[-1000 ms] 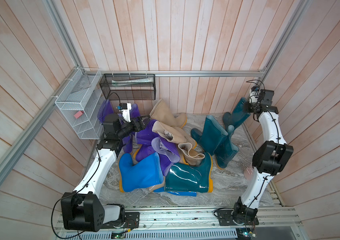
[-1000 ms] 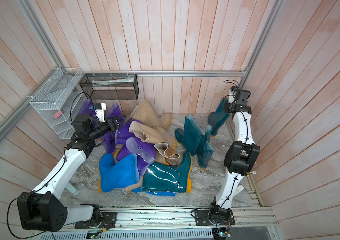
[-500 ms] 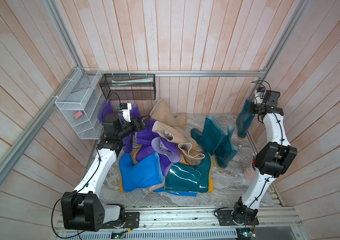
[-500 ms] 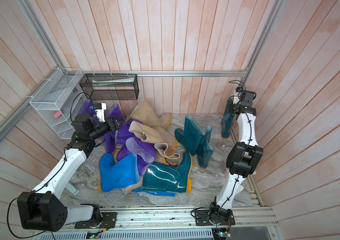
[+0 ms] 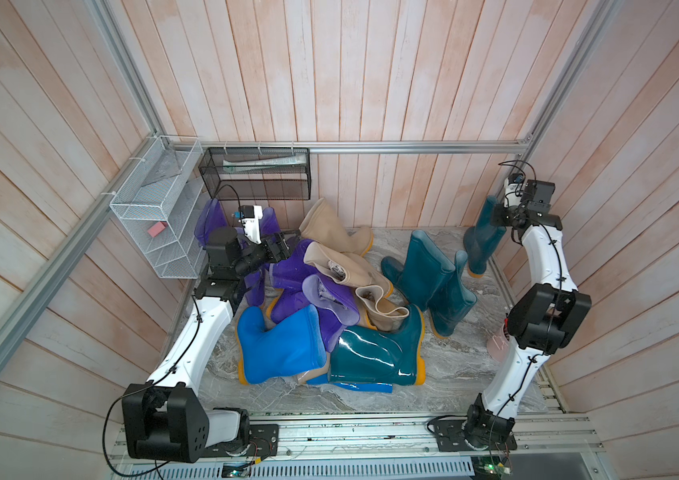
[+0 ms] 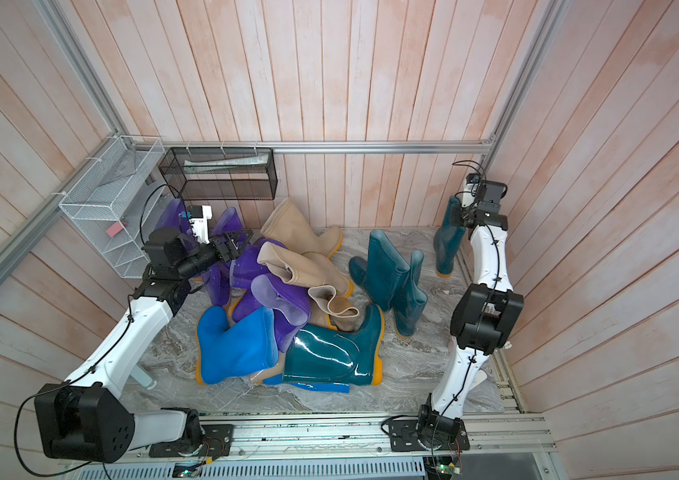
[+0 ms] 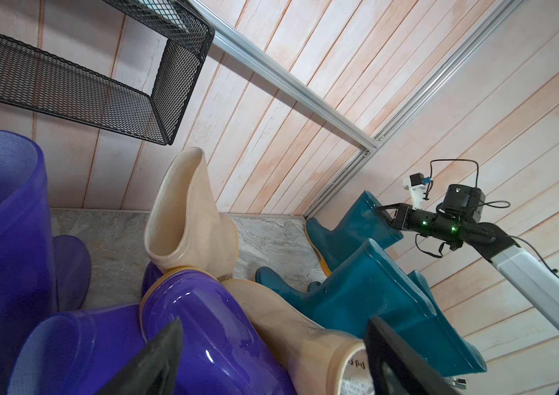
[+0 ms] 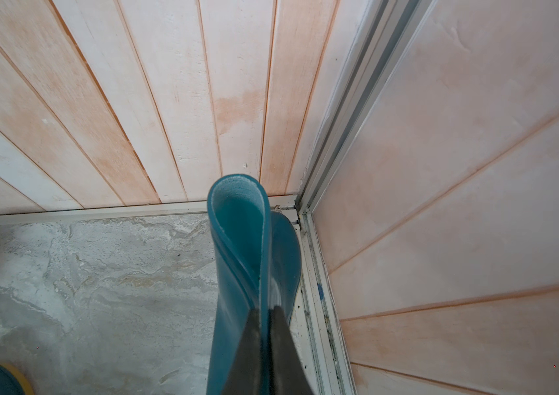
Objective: Match and arrange rain boots in pairs
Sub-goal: Place the rain boot at the corner of the board, then pair a pair of rain boots at the corner of the board.
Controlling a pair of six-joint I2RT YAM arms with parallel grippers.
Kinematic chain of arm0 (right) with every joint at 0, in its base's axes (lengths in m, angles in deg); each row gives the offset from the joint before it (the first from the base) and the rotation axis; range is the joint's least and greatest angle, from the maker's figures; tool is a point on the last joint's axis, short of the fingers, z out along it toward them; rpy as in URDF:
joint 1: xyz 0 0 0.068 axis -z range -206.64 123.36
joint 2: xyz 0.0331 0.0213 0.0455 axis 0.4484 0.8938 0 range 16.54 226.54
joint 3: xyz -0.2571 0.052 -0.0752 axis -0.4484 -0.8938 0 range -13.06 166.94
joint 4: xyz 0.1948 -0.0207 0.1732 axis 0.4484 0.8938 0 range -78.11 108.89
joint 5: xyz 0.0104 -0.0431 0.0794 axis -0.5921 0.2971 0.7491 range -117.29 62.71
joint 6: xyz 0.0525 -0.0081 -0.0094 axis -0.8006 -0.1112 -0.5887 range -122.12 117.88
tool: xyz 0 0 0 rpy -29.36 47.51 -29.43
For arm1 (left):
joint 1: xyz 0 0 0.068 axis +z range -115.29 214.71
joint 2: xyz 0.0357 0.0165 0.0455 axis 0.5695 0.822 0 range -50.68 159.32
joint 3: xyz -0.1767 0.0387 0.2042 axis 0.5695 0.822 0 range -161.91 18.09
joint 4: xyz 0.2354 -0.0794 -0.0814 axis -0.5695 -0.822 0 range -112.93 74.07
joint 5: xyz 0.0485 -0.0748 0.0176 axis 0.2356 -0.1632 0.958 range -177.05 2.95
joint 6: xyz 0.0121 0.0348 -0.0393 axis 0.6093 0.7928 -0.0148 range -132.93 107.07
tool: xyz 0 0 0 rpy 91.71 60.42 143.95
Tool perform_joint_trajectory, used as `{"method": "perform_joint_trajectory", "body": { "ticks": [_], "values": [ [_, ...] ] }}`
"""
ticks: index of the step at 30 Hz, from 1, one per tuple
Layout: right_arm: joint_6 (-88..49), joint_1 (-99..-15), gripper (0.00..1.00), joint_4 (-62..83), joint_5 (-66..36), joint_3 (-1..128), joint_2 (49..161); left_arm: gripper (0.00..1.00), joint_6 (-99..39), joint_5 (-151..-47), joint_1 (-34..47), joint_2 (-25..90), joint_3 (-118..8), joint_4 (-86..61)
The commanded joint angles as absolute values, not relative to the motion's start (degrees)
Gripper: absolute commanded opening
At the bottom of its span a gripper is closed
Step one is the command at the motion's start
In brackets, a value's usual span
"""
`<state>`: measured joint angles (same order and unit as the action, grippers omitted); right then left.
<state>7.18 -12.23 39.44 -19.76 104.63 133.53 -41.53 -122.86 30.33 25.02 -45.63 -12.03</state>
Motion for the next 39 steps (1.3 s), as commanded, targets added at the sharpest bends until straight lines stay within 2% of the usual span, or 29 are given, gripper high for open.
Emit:
{"method": "perform_joint_trajectory", "body": {
  "ticks": [1,12,13,15,16,19,23,30,34,39],
  "values": [
    [8.0,-13.0,0.00,34.7,-20.0,106.2,130.2,0.86,-41.7,-124.0,30.7,25.2,-45.0,-11.1],
    [8.8,-14.2,0.00,35.9,-22.8,104.4,131.5,0.86,-41.7,-123.9,30.7,24.7,-45.0,-11.0],
    [8.5,-14.3,0.04,35.8,-23.1,104.4,131.4,0.86,-41.7,-123.9,30.7,24.7,-44.9,-10.9],
    [7.4,-14.6,0.31,36.5,-23.6,105.5,131.5,0.86,-41.7,-124.0,30.7,24.7,-45.1,-10.9],
    [6.8,-14.9,0.40,37.4,-23.4,106.4,131.4,0.86,-41.7,-124.0,30.7,24.7,-45.1,-11.0],
    [4.3,-15.9,0.52,37.2,-23.2,106.7,129.6,0.87,-41.7,-124.0,30.7,24.6,-45.0,-11.1],
    [-1.5,-17.5,0.61,35.3,-27.4,105.1,126.0,0.90,-41.3,-124.9,30.7,23.9,-45.2,-11.0],
    [-10.3,-19.9,0.62,32.4,-29.2,94.9,114.6,0.90,-38.4,-126.2,27.0,23.3,-46.9,-13.4],
    [-12.0,-25.2,0.59,28.1,-30.5,81.3,102.2,0.90,-34.2,-125.8,20.9,19.6,-46.4,-13.6],
    [-11.3,-32.4,0.59,32.2,-37.0,69.4,88.0,0.90,-31.0,-126.2,14.6,14.4,-44.0,-10.4]
  ]
}}
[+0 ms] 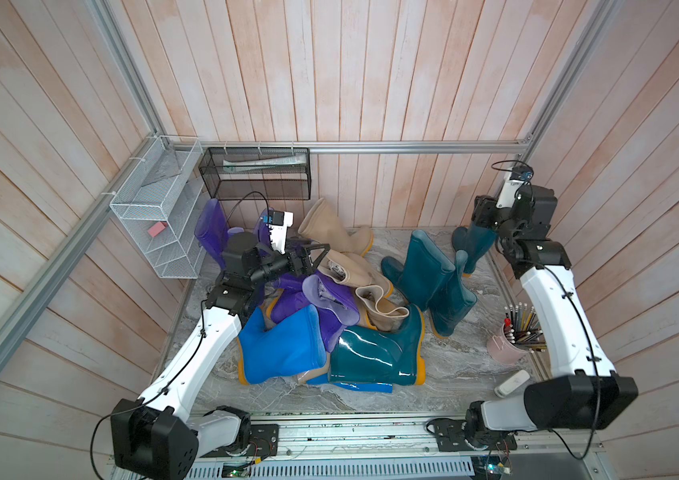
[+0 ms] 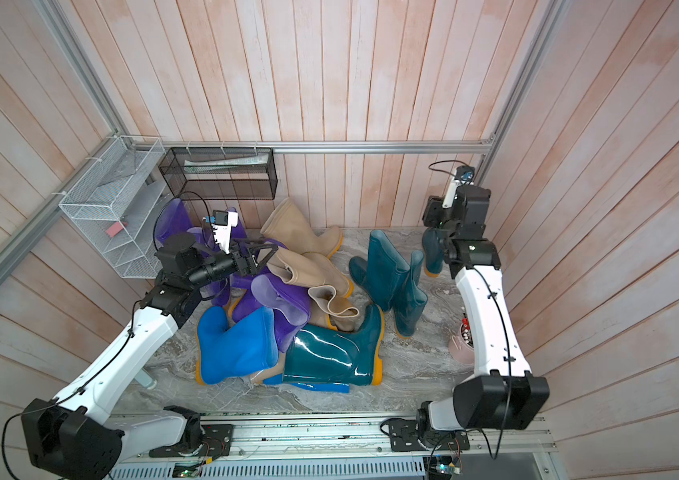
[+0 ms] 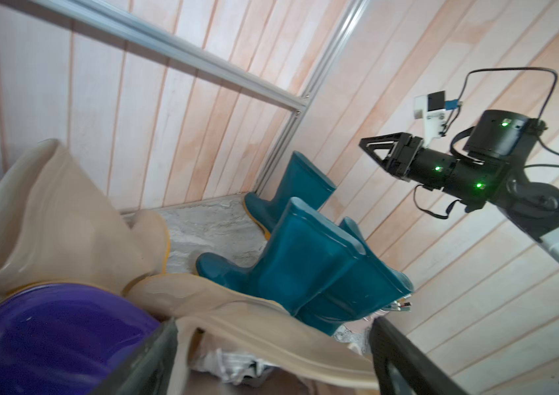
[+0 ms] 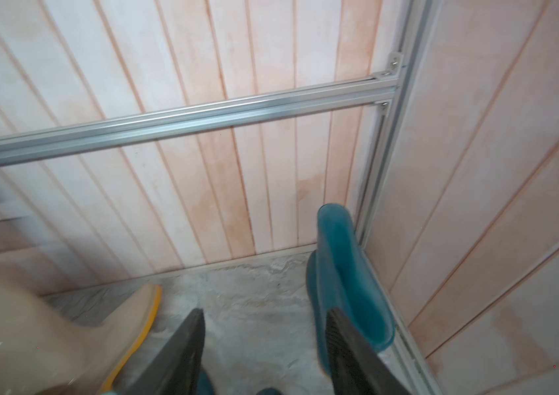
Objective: Match and arrange rain boots in pairs
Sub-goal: Pair a pair of rain boots at the corner of the board.
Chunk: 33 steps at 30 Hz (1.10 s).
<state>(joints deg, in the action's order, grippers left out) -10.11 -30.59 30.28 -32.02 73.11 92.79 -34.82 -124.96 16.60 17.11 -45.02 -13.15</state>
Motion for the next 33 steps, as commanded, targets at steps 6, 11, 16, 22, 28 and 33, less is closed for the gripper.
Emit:
{"method": "perform_joint_trajectory", "body": {
  "ticks": [6,11,16,22,28,33],
  "values": [
    [-13.3,-34.6,0.61,41.4,-37.5,65.2,77.7,0.90,-32.5,-128.7,10.8,13.0,-41.2,-5.0],
    [-15.1,-35.2,0.59,49.5,-32.8,60.2,72.9,0.90,-38.9,-128.7,10.3,15.2,-41.7,-4.1],
    [-15.8,-35.5,0.59,53.3,-32.1,58.0,69.5,0.89,-44.3,-132.1,10.1,16.1,-40.4,1.0],
    [-15.2,-35.4,0.61,56.4,-31.7,56.8,67.7,0.90,-42.8,-131.2,9.8,14.4,-40.2,0.7],
    [-14.1,-35.4,0.70,57.6,-30.7,57.2,65.7,0.90,-43.2,-130.8,9.7,15.1,-39.9,0.8],
    [-13.4,-35.5,0.73,58.4,-26.8,56.4,66.1,0.90,-42.3,-130.0,9.7,14.7,-40.2,-0.2]
  ]
}}
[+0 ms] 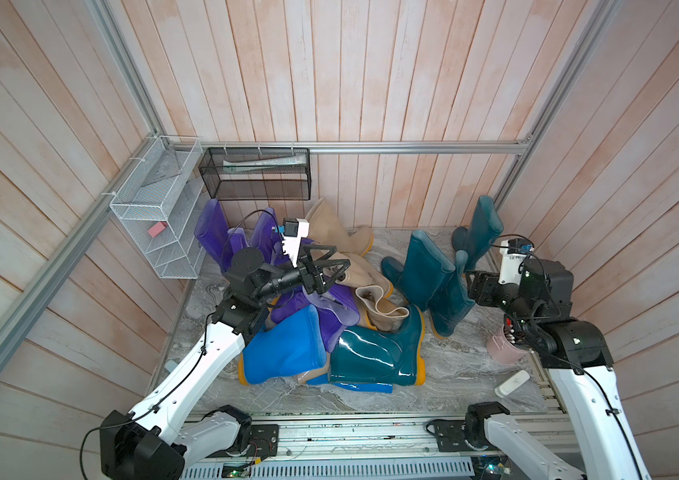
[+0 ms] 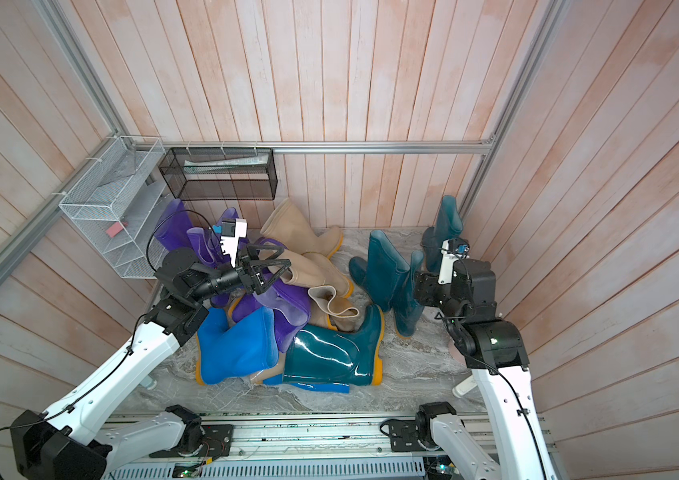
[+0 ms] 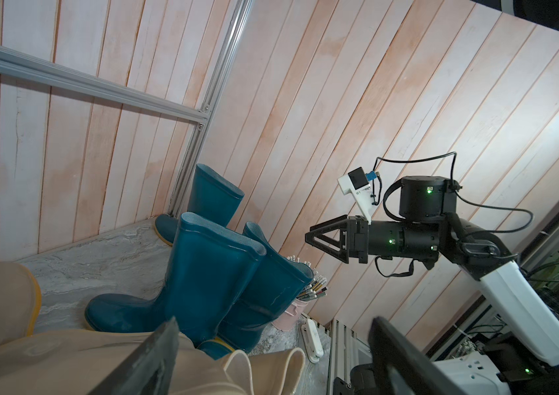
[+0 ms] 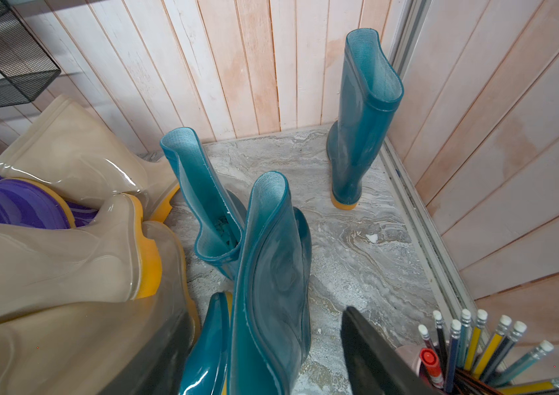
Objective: Match and arrange rain boots in pairs
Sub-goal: Pair a pair of rain boots at the corner of the board.
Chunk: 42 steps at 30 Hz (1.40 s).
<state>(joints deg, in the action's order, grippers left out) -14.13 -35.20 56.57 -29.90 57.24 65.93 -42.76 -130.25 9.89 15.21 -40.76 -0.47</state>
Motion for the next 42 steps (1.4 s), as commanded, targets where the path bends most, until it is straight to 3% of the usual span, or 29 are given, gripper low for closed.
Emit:
{"method": "perform_joint_trajectory", "body": {
  "ticks": [1,7,16,22,26,27,42],
  "values": [
    [-13.3,-35.5,0.73,58.4,-26.0,56.0,66.4,0.90,-42.2,-130.0,9.7,14.5,-40.2,-0.2],
    [-13.9,-35.5,0.80,57.3,-25.1,51.4,67.1,0.90,-42.0,-129.6,9.7,14.4,-40.1,-0.3],
    [-15.4,-35.6,0.66,55.0,-26.8,46.1,67.8,0.90,-41.9,-129.4,9.7,15.7,-40.0,-0.6],
    [-15.7,-35.7,0.42,54.6,-27.9,45.6,70.9,0.90,-41.3,-128.9,9.7,15.7,-40.2,-1.2],
    [-15.6,-35.6,0.02,53.8,-28.7,45.5,72.2,0.90,-41.1,-128.6,9.7,15.6,-40.2,-1.6],
    [-15.6,-35.6,0.00,53.5,-29.5,45.6,72.0,0.90,-41.1,-128.6,9.7,15.5,-40.2,-1.5],
    [-10.9,-35.3,0.00,49.0,-35.1,53.3,75.9,0.90,-39.2,-127.0,9.7,16.4,-40.4,-3.0]
  ]
}}
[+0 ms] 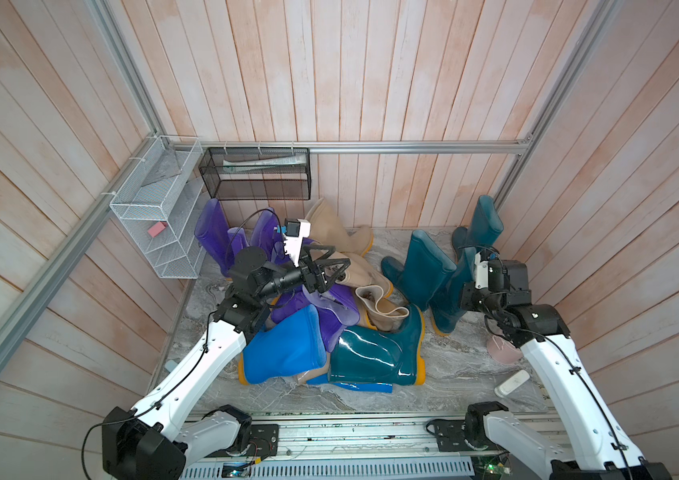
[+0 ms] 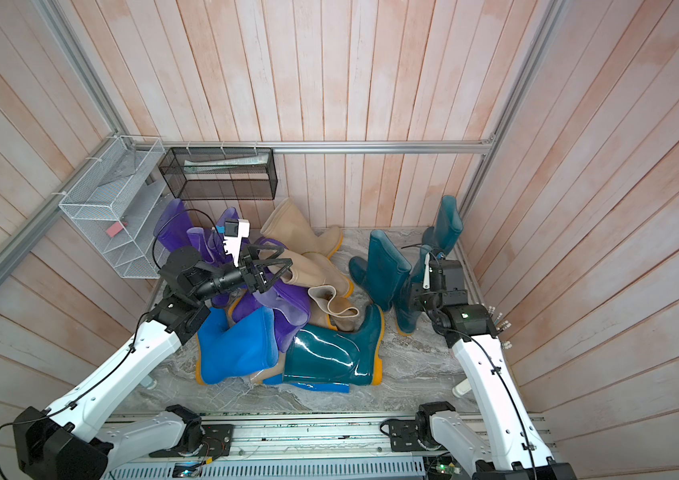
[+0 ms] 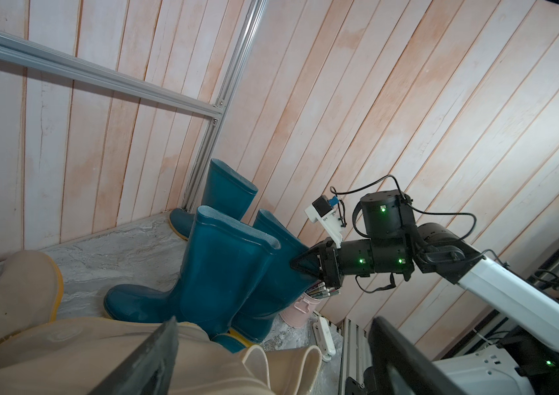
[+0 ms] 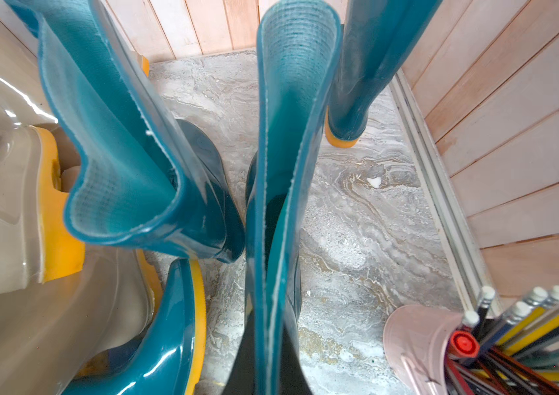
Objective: Match and arrange rain boots in pairs
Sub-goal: Pair a pair of rain boots at the corner of the board.
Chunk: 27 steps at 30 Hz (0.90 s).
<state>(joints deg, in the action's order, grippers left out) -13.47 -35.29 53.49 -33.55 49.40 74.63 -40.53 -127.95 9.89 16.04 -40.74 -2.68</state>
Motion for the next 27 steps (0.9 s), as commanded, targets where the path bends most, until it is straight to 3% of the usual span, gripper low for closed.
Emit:
{"method": "perform_joint_trajectory", "body": {
  "ticks": [1,5,11,27],
  "values": [
    [-10.3,-35.3,0.00,48.7,-34.3,54.4,77.1,0.90,-39.3,-127.0,9.7,16.4,-40.2,-3.0],
    [-9.9,-35.3,0.00,45.6,-32.0,57.9,82.1,0.90,-39.4,-127.0,9.7,16.9,-40.1,-3.0],
    [-8.9,-35.1,0.00,42.5,-36.7,64.7,88.6,0.89,-39.1,-126.8,9.7,16.8,-40.2,-3.0],
    [-8.7,-26.5,0.00,30.9,-29.3,80.5,109.1,0.90,-37.4,-125.8,9.5,15.3,-40.4,-4.3]
  ]
}}
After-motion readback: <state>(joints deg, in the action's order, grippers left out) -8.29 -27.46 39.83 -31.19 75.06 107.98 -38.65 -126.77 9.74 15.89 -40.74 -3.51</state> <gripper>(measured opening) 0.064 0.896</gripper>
